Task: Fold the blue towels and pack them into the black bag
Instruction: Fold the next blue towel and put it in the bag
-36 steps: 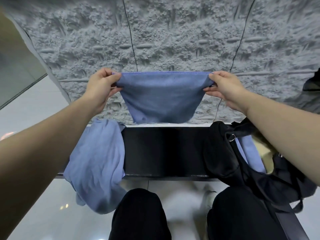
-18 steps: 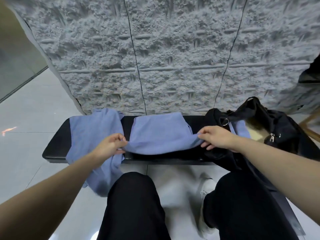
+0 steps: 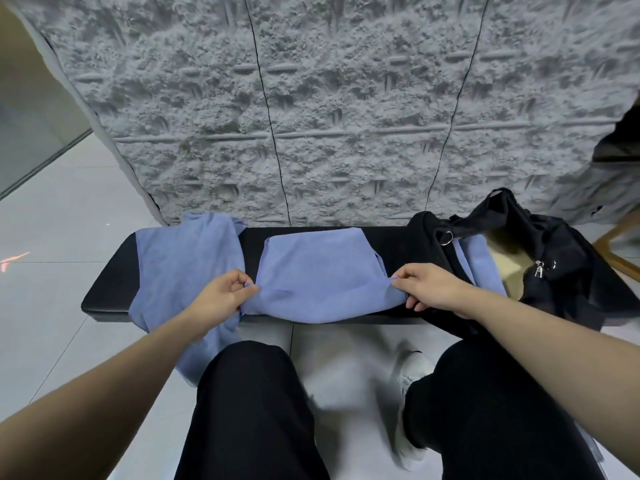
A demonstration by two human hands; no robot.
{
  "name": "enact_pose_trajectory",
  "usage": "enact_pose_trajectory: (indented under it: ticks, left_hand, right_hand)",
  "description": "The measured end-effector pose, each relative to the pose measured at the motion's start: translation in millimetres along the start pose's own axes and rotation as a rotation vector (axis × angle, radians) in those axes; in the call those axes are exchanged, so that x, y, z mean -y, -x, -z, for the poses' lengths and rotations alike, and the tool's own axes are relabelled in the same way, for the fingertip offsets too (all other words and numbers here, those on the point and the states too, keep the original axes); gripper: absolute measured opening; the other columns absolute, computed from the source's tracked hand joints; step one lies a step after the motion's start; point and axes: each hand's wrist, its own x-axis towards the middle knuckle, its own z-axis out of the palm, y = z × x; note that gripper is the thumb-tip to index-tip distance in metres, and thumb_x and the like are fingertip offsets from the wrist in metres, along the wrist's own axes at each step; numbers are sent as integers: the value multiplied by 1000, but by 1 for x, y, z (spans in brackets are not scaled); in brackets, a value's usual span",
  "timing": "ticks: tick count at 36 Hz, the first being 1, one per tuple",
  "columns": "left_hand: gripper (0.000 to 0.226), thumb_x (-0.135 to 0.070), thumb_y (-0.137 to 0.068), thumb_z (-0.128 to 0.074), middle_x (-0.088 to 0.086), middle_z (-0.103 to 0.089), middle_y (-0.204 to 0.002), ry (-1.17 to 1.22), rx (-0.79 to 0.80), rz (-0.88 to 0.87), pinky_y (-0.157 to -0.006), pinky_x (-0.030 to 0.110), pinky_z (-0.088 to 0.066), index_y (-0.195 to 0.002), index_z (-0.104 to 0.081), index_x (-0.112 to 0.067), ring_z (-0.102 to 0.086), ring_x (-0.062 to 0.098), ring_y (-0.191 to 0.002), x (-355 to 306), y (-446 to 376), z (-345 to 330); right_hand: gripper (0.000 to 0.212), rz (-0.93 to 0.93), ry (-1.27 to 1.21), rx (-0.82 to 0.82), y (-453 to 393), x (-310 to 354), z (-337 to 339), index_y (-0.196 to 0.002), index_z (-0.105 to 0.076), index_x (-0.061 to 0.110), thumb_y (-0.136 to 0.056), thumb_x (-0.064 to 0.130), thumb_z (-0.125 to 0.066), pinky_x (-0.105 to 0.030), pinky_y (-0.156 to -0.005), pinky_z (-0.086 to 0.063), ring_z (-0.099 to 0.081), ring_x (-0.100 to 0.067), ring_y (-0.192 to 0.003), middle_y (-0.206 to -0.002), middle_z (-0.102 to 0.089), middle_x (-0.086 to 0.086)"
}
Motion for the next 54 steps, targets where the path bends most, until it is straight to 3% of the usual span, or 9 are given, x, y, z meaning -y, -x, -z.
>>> enact_pose_trajectory:
  ticks: [9, 15, 22, 28, 34, 37, 41, 48, 54]
  left_hand:
    - [17, -24, -95, -66, 9, -44, -75, 55, -49, 21, -64, 33, -43, -86, -58, -12, -41, 22, -70, 3, -23, -12]
    - [18, -27, -96, -63, 4, -57, -73, 38, -218, -12, -69, 37, -43, -84, -56, -15, -49, 18, -72, 5, -45, -19]
    - [15, -26, -96, -61, 1, -56, -73, -104, -336, -20, -62, 27, -38, -86, -55, -16, -49, 14, -66, 10, -69, -32]
    - [11, -23, -93, -64, 6, -58, -75, -191, -304, 69, -61, 31, -40, -90, -60, -14, -54, 24, -72, 25, -89, -37]
    - [8, -18, -90, -64, -1, -60, -95, -378, -347, -50, -73, 33, -46, -94, -60, -23, -58, 21, -89, 7, -104, -42]
    - [11, -15, -91, -58, -2, -59, -96, -223, -296, -95, -63, 26, -45, -90, -58, -26, -57, 15, -77, -20, -114, -63]
    - [13, -11, -94, -57, -6, -59, -83, 3, -183, -84, -54, 12, -41, -87, -60, -21, -53, 11, -71, -52, -128, -103]
    - [21, -8, -94, -57, -3, -60, -81, 191, -63, 21, -73, 31, -48, -82, -56, -25, -58, 16, -74, -70, -151, -151]
    - [8, -14, -95, -55, 3, -63, -86, 362, 10, 166, -72, 28, -55, -88, -55, -17, -60, 16, -72, -84, -160, -175]
  right_hand:
    - [17, -17, 4, -45, -23, -4, -11, -104, -65, 16, -99, 27, -53, -20, -53, -45, -55, -6, -55, -68, -61, 0]
    - [16, -19, 3, -152, -47, -7, -16, -97, -66, 16, -97, 28, -56, -22, -57, -41, -56, -11, -62, -69, -61, 3]
    - [11, 11, 86, -244, -81, -8, -18, -89, -65, 20, -96, 25, -57, -18, -54, -35, -47, -4, -57, -62, -54, 10]
    - [16, -50, 167, -195, -105, -10, -21, -90, -68, 14, -92, 26, -58, -31, -69, -46, -61, -19, -80, -79, -66, 2]
    - [22, -68, -21, -263, -129, -4, -22, -104, -63, 20, -90, 36, -62, -25, -68, -43, -61, -14, -90, -87, -63, 10]
    - [43, -95, -144, -308, -144, 1, -23, -122, -59, 19, -90, 47, -63, -26, -81, -41, -58, -13, -99, -101, -62, 8]
    - [28, -126, -271, -242, -159, 4, -22, -83, -65, 18, -87, 46, -62, -27, -68, -42, -55, -14, -79, -81, -60, 6]
    - [20, -123, -124, -224, -168, -1, -19, -105, -61, 26, -86, 32, -65, -24, -65, -45, -60, -9, -76, -87, -64, 8]
    - [15, 70, -19, -275, -176, -3, -31, -74, -62, 31, -83, 23, -71, -23, -62, -38, -52, -6, -61, -71, -61, 8]
